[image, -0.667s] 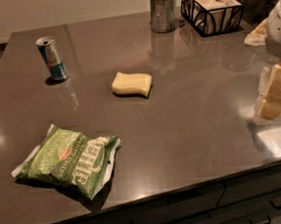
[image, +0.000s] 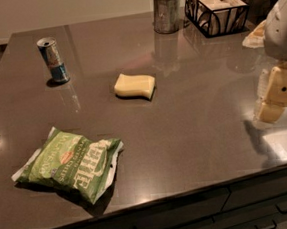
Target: Move green jalapeno chip bag near redbull can
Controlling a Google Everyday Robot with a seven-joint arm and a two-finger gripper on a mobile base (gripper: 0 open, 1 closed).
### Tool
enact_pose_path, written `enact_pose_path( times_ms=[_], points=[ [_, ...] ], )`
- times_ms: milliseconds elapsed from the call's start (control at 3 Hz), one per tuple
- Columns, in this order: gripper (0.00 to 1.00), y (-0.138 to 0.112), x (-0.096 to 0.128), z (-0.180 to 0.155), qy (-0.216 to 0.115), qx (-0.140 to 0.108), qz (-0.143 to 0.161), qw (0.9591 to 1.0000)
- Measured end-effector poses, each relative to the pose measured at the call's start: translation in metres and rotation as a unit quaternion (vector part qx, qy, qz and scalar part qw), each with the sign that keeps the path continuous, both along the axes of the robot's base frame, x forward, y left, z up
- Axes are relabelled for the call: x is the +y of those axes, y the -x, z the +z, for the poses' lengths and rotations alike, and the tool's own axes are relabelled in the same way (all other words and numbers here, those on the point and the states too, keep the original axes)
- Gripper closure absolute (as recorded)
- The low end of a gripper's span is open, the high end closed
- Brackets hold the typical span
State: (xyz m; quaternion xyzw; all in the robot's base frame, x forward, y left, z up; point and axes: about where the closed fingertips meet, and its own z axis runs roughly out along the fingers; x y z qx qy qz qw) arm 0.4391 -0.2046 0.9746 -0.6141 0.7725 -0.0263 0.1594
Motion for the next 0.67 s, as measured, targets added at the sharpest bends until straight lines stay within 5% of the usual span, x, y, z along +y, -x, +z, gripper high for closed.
enact_pose_path(
  times_ms=[667],
  points=[
    [0.00, -0.001, 0.105, -0.024, -0.044, 0.018, 0.110, 0.9928]
  ],
)
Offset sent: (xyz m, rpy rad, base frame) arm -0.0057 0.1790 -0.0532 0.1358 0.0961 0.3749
